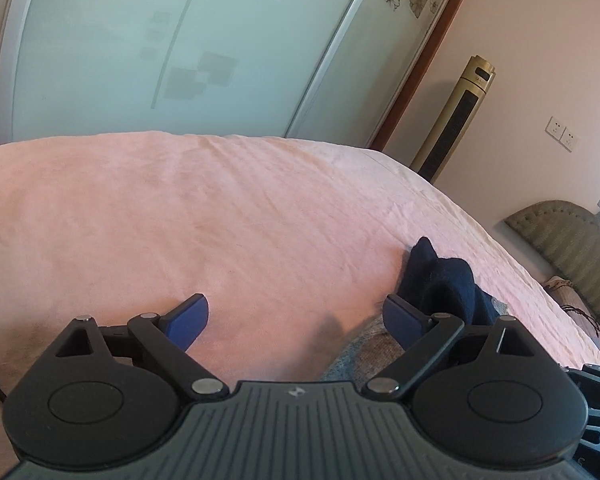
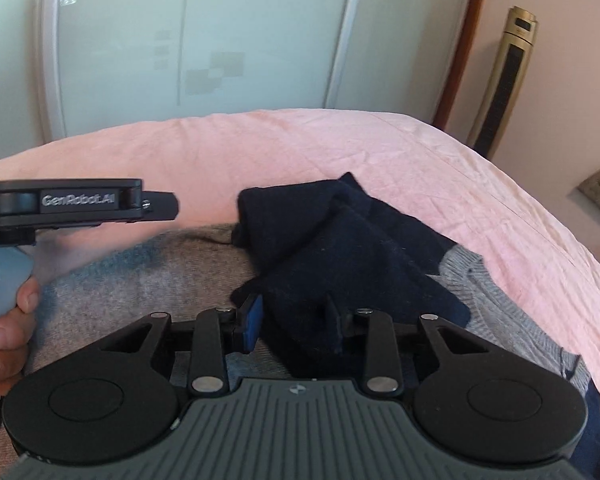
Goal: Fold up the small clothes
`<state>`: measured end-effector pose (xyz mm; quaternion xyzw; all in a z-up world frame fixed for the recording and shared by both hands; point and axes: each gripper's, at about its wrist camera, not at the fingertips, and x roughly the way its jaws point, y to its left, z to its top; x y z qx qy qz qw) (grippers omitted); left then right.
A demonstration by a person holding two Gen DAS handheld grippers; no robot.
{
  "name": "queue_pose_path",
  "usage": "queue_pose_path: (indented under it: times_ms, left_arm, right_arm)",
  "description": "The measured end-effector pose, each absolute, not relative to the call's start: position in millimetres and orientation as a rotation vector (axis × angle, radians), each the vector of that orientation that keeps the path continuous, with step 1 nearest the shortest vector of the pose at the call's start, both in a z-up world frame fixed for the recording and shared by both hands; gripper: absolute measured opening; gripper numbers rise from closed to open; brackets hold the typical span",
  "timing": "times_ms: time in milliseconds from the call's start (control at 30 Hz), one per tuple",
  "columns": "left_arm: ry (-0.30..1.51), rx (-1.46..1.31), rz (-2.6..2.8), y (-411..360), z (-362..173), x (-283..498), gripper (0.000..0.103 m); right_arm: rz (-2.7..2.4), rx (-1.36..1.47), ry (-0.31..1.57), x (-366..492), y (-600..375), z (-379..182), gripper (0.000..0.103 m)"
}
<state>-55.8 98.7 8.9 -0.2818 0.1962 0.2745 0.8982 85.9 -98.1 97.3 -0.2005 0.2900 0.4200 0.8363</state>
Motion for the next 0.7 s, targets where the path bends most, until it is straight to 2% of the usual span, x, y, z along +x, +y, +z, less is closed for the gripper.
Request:
queue_pose_path:
  times_ms: [200, 267, 300, 500, 700]
  left_arm:
    - [0.408, -0.578, 0.568, 98.4, 8.6, -54.7, 0.096]
    - [0.408, -0.578, 0.569, 98.3, 8.6, -54.8, 0.096]
    - [0.408, -0.578, 0.568, 98.3, 8.7, -54.7, 0.096]
    - [0.408, -0.578, 0.569, 97.9, 8.8, -54.7, 0.097]
    - [0.408, -0.578, 0.569, 97.6, 8.9, -54.8, 0.097]
  right_arm:
    - [0.894, -0.466, 0.573, 75.6, -91.8, 91.8, 0.034]
    - [0.88, -0.442, 0.578, 79.3, -90.9, 91.3, 0.009]
    - [0.87, -0.41, 0.578, 83.0, -92.8, 92.3, 0.008]
    - [0.803, -0.062, 0.597, 108.3, -134.2, 108.8, 0.008]
    - [0.593, 0.416, 0.531, 119.9, -265.5, 123.0, 0.008]
